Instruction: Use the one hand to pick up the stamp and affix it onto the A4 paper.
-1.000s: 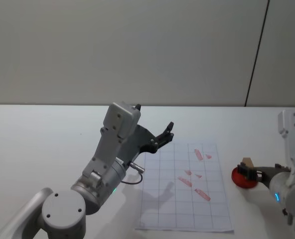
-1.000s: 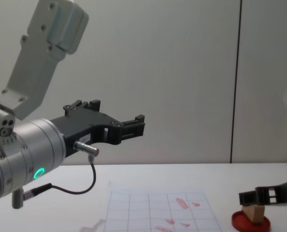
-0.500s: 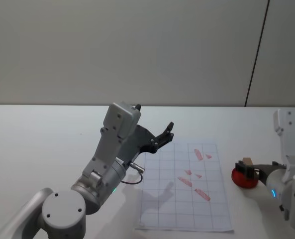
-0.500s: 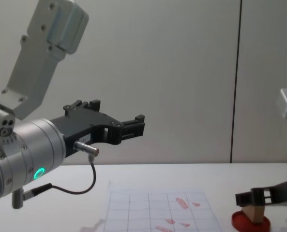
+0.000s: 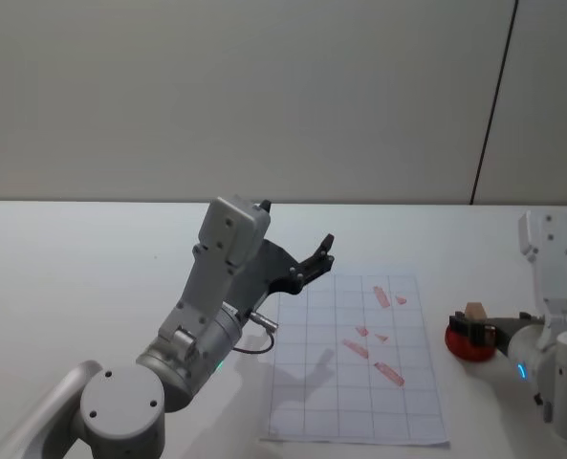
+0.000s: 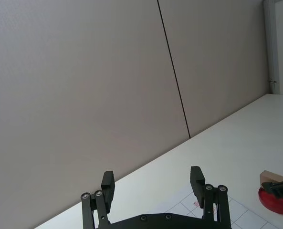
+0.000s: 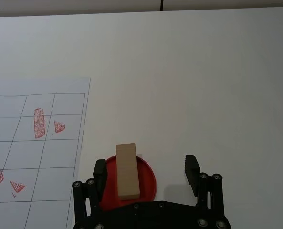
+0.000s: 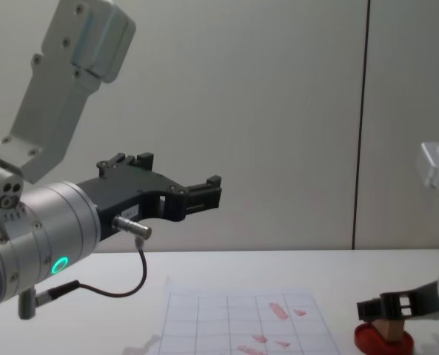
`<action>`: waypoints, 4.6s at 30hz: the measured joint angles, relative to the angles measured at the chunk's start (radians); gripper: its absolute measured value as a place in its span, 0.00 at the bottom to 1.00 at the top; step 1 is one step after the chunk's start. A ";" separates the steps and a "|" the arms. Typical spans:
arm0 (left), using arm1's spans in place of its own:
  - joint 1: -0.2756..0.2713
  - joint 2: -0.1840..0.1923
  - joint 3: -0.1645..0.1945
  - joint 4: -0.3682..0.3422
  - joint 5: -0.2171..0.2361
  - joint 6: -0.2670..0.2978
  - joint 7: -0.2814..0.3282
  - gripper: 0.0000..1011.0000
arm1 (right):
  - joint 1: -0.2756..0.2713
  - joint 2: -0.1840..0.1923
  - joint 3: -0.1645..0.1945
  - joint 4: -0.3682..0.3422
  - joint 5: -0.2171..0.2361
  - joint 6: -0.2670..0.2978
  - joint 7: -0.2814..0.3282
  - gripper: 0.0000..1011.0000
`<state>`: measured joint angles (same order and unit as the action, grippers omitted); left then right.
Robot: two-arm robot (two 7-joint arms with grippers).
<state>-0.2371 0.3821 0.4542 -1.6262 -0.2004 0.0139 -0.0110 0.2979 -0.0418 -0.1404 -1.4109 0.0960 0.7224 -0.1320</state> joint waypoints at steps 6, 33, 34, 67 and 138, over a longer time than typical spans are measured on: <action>0.000 0.000 0.000 0.000 0.000 0.000 0.000 0.99 | 0.003 -0.002 0.001 0.008 -0.006 0.004 0.003 0.98; 0.000 0.000 0.000 0.000 0.000 0.000 0.000 0.99 | 0.007 -0.005 0.002 0.019 -0.014 0.009 0.007 0.22; 0.000 0.000 0.000 0.000 0.000 0.000 0.000 0.99 | 0.007 -0.005 0.002 0.019 -0.014 0.009 0.007 0.22; 0.000 0.000 0.000 0.000 0.000 0.000 0.000 0.99 | 0.007 -0.008 0.019 -0.010 0.012 0.057 0.019 0.22; 0.000 0.000 0.000 0.000 0.000 0.000 0.000 0.99 | -0.004 -0.019 0.047 -0.051 -0.054 0.048 0.122 0.22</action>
<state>-0.2371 0.3821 0.4542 -1.6262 -0.2004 0.0138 -0.0109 0.2934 -0.0611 -0.0932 -1.4621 0.0415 0.7705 -0.0101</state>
